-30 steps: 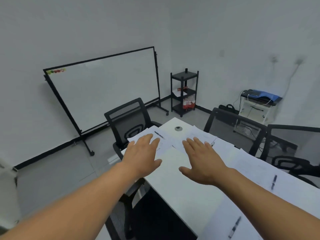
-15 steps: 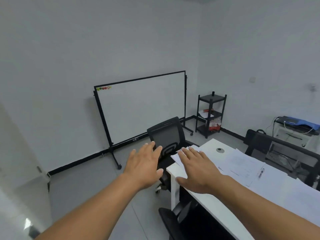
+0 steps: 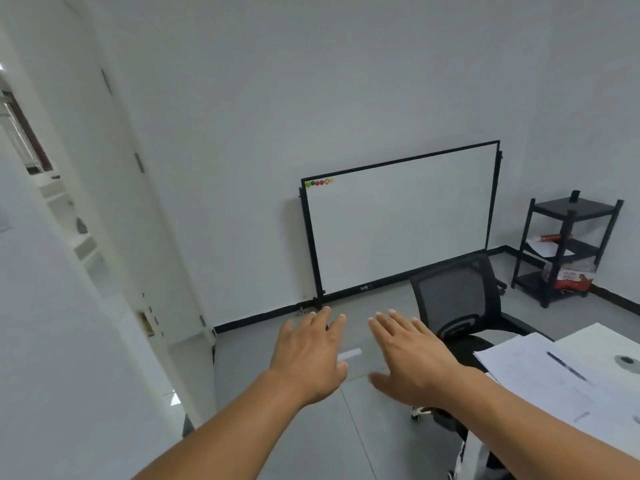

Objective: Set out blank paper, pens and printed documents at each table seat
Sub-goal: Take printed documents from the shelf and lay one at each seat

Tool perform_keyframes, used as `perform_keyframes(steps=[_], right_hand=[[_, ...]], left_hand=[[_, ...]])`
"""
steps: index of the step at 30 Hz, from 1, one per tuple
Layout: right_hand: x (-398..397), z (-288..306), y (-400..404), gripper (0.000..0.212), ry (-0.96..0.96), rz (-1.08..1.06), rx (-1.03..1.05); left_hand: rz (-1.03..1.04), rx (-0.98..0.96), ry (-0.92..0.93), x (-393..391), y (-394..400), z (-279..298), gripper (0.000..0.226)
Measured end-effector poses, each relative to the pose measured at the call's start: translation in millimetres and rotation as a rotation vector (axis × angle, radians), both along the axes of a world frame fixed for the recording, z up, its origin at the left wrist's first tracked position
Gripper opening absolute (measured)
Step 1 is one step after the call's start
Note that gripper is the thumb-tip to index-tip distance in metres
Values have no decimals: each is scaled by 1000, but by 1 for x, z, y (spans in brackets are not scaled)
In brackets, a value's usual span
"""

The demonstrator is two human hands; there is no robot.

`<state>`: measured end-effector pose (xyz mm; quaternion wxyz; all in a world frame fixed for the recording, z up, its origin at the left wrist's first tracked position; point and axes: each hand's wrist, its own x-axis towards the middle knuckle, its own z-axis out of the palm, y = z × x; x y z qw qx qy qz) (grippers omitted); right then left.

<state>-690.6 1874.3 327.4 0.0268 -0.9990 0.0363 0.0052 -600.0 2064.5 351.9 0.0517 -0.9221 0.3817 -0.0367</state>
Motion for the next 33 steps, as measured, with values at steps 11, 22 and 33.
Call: perform_keyframes(steps=[11, 22, 33], right_hand=[[164, -4, -72, 72, 2, 11, -27], [298, -19, -123, 47, 82, -71, -68], [477, -25, -163, 43, 116, -244, -47]], left_hand=[[69, 76, 10, 150, -62, -2, 81], [-15, 96, 55, 304, -129, -24, 46], [-235, 70, 76, 503, -198, -46, 40]])
